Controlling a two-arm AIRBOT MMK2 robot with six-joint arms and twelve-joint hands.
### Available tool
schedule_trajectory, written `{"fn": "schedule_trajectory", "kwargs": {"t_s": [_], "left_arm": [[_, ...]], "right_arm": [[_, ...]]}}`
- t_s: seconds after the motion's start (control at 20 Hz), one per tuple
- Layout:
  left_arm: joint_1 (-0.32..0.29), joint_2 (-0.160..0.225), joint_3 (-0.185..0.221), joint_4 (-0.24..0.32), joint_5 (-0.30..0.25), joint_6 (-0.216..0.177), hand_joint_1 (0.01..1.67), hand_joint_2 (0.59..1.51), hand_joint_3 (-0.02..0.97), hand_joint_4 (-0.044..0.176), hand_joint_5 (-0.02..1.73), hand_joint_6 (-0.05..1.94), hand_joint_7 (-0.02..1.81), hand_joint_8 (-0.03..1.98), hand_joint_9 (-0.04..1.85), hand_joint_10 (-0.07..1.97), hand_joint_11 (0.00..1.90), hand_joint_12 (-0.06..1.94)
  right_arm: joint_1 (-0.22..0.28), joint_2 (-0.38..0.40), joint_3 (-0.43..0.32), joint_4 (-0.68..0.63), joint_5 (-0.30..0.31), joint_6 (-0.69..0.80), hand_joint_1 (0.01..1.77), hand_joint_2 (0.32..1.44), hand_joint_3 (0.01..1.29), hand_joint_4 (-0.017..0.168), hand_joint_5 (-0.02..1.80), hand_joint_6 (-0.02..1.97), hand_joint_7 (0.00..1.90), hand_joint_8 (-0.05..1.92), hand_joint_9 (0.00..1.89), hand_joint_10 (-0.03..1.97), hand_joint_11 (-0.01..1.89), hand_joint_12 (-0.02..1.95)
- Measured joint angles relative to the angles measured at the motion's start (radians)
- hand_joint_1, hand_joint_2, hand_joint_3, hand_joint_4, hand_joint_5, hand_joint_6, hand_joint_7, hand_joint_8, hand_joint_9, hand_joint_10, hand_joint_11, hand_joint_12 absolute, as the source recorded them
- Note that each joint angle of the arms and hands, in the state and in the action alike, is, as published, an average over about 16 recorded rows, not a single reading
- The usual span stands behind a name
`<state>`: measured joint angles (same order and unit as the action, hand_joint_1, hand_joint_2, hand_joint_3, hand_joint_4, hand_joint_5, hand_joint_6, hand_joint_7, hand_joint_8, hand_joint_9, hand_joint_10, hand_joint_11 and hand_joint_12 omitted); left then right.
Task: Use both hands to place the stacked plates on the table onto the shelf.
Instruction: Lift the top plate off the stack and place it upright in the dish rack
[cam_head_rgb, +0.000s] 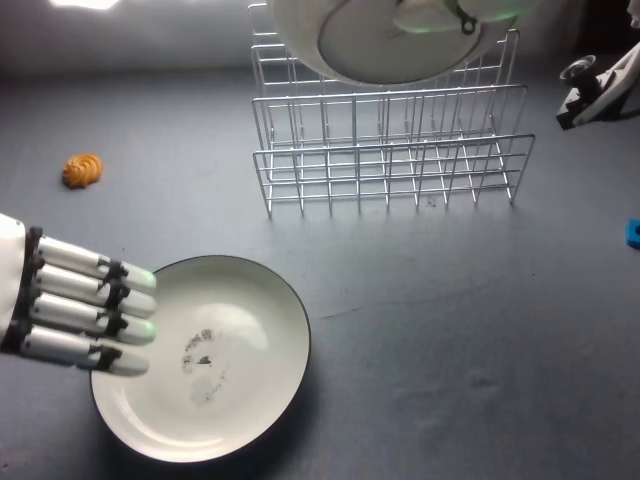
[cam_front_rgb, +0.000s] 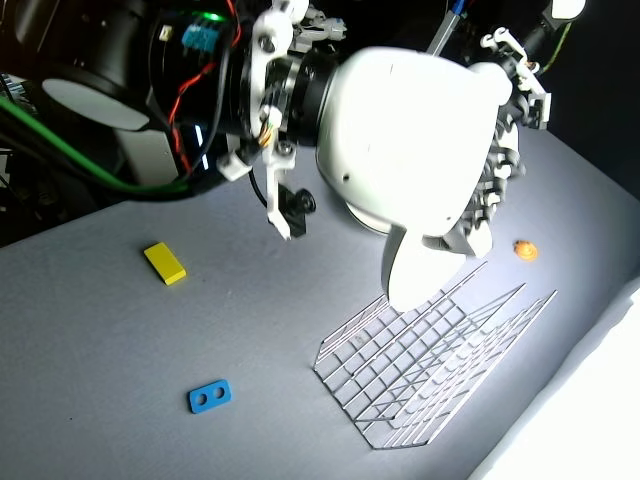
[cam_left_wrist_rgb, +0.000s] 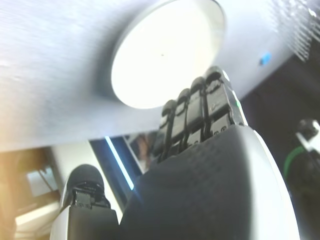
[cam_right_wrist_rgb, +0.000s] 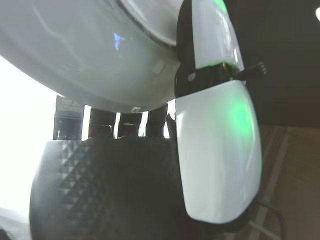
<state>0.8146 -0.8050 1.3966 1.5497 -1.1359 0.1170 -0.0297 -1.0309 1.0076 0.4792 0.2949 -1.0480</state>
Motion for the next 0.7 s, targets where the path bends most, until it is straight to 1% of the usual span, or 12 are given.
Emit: {"fn": "schedule_trajectory", "kwargs": {"t_s": [0.35,0.55,0.7], "left_arm": [[0.070,0.011,-0.057,-0.026,0.144,-0.005,0.02,1.118,0.017,0.003,0.03,0.02,0.02,0.00,0.01,0.01,0.02,0.01],[0.096,0.017,-0.075,-0.044,0.211,-0.011,0.02,1.121,0.018,0.003,0.04,0.02,0.02,0.00,0.01,0.00,0.02,0.01],[0.114,0.021,-0.084,-0.057,0.249,-0.016,0.02,1.123,0.018,0.002,0.04,0.02,0.02,0.00,0.00,-0.01,0.02,0.01]], "right_arm": [[0.000,-0.045,0.089,0.004,-0.026,0.025,1.31,0.94,0.01,-0.002,0.98,0.87,1.16,0.82,1.26,0.39,0.94,1.20],[-0.001,-0.072,0.133,0.004,-0.040,0.024,1.31,0.94,0.01,-0.002,0.98,0.88,1.15,0.84,1.25,0.40,0.93,1.21],[-0.004,-0.091,0.162,0.004,-0.043,0.023,1.31,0.94,0.01,-0.002,0.98,0.89,1.14,0.85,1.24,0.41,0.92,1.21]]}}
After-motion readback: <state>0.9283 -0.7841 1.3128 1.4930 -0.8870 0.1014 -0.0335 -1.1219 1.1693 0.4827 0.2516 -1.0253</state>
